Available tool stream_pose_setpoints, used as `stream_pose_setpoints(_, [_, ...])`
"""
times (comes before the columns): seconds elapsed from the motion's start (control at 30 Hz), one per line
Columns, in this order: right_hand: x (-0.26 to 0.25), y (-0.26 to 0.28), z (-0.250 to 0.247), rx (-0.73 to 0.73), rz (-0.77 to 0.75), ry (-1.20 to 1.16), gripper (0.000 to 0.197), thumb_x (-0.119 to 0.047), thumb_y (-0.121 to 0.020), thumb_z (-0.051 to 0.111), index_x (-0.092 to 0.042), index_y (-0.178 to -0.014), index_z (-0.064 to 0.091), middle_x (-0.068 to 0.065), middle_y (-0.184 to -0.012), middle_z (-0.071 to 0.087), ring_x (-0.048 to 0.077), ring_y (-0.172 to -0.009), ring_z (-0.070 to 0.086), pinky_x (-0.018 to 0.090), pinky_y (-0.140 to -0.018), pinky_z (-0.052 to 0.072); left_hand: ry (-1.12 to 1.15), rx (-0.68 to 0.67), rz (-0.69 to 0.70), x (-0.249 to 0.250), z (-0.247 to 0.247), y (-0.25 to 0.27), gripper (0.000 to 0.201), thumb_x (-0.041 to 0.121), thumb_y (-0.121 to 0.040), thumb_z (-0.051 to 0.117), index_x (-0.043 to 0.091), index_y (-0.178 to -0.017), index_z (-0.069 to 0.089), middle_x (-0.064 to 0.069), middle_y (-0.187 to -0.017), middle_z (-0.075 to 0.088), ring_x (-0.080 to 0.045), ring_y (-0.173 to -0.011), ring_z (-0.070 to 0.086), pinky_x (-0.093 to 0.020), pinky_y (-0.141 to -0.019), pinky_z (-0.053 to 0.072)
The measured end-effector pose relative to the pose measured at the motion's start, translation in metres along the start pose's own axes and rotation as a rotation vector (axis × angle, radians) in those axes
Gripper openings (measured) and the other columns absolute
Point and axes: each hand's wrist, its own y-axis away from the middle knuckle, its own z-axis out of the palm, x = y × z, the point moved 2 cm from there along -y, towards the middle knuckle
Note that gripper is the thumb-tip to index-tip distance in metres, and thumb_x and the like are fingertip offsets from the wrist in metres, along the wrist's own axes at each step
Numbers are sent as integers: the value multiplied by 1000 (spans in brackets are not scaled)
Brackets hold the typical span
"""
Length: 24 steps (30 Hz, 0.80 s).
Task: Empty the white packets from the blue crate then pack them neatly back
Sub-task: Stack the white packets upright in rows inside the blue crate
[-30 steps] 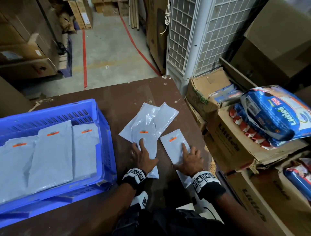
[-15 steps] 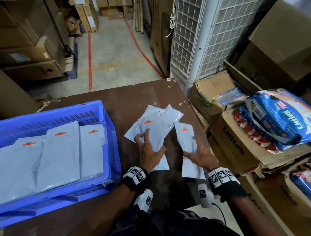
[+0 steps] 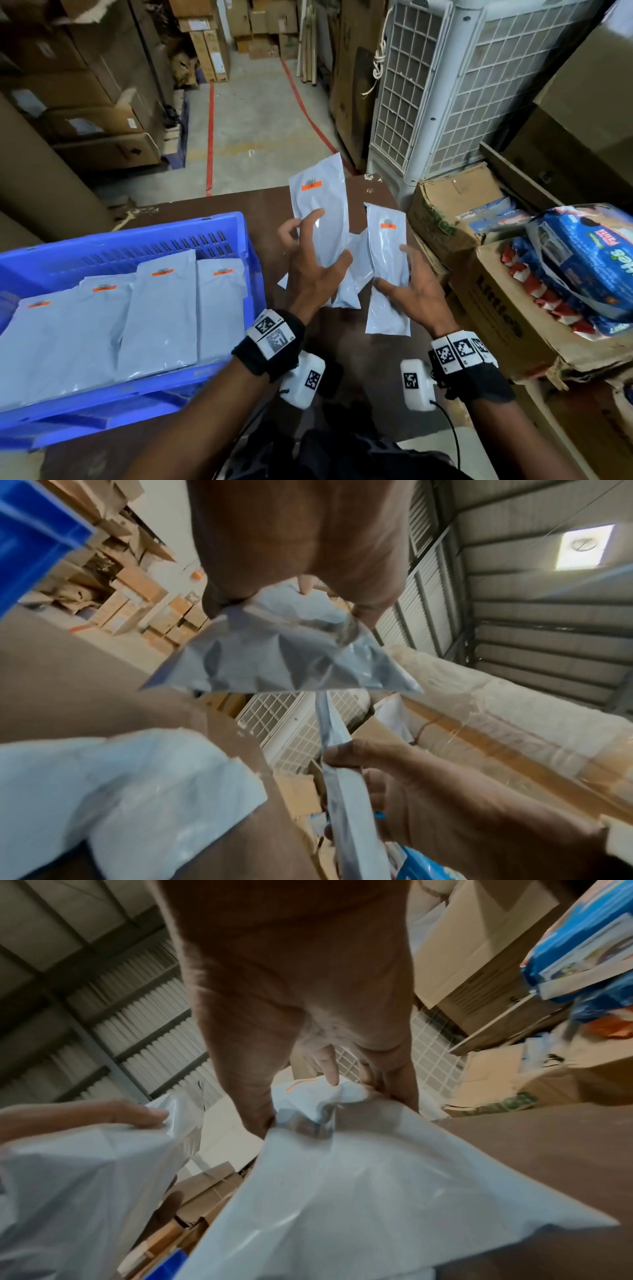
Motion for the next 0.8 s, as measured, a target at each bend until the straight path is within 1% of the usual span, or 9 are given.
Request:
stream_pose_setpoints(0.07, [-26, 1, 5, -7, -50, -5, 87, -66, -59, 74, -48, -133, 32, 1, -131, 53, 26, -119, 55, 55, -97, 50, -38, 41, -1, -1, -24, -12, 73, 49, -72, 72, 34, -138, 46, 1, -129, 29, -5, -111, 34, -10, -100, 31])
stream_pose_setpoints(0.13, [-54, 4, 13, -11, -92, -32, 85, -60, -64, 77, -45, -135, 34, 1, -133, 54, 25, -118, 56, 54, -96, 51, -29, 55, -14, -4, -46, -22, 73, 51, -70, 72, 36, -136, 46, 0, -129, 30, -14, -116, 41, -25, -101, 40])
stream_pose_setpoints(0.17, [-68, 5, 20, -12, -122, -44, 83, -55, -68, 79, -41, -136, 35, 1, -133, 54, 24, -118, 55, 54, -95, 52, 6, 58, -20, -6, -59, -27, 73, 46, -69, 73, 34, -136, 47, -1, -128, 29, -16, -117, 42, -22, -102, 39])
stream_pose_setpoints(0.27, [-104, 7, 39, -29, -216, -68, 78, -45, -75, 80, -35, -139, 37, -2, -131, 53, 22, -116, 55, 51, -93, 53, 40, 74, -44, -18, -97, -38, 71, 27, -71, 80, 30, -134, 48, -2, -129, 26, -11, -118, 38, -1, -95, 29])
stream_pose_setpoints(0.37, [-142, 11, 68, -90, -276, -69, 79, -49, -74, 79, -35, -139, 37, -1, -130, 54, 21, -115, 56, 47, -92, 54, 3, 103, -70, -38, -144, -45, 71, 22, -72, 82, 30, -134, 48, -2, -129, 26, -8, -116, 37, 2, -94, 29])
stream_pose_setpoints(0.5, [-190, 17, 118, -184, -332, -58, 90, -64, -60, 73, -36, -138, 38, 0, -131, 57, 23, -117, 58, 49, -94, 53, -50, 137, -145, -64, -206, -47, 67, 20, -73, 80, 29, -132, 49, 0, -127, 25, -10, -117, 37, 6, -89, 26])
stream_pose_setpoints(0.57, [-211, 23, 144, -236, -358, -20, 90, -64, -60, 73, -33, -138, 41, 0, -128, 59, 23, -113, 60, 47, -92, 54, -94, 144, -181, -78, -234, -44, 67, 20, -74, 79, 29, -132, 48, 3, -125, 23, -10, -118, 36, 5, -90, 25])
stream_pose_setpoints(0.67, [-236, 34, 178, -294, -360, 24, 82, -54, -70, 79, -28, -139, 44, 2, -127, 60, 24, -109, 62, 43, -91, 54, -153, 147, -244, -100, -272, -35, 66, 21, -74, 79, 30, -131, 48, 2, -125, 23, -11, -117, 37, -13, -100, 31])
stream_pose_setpoints(0.8, [-257, 46, 219, -402, -346, 140, 88, -53, -75, 78, -25, -148, 38, 1, -140, 50, 21, -126, 50, 34, -100, 45, -205, 120, -382, -132, -313, -24, 66, 23, -73, 80, 34, -129, 47, 2, -125, 22, -19, -118, 41, -23, -101, 33])
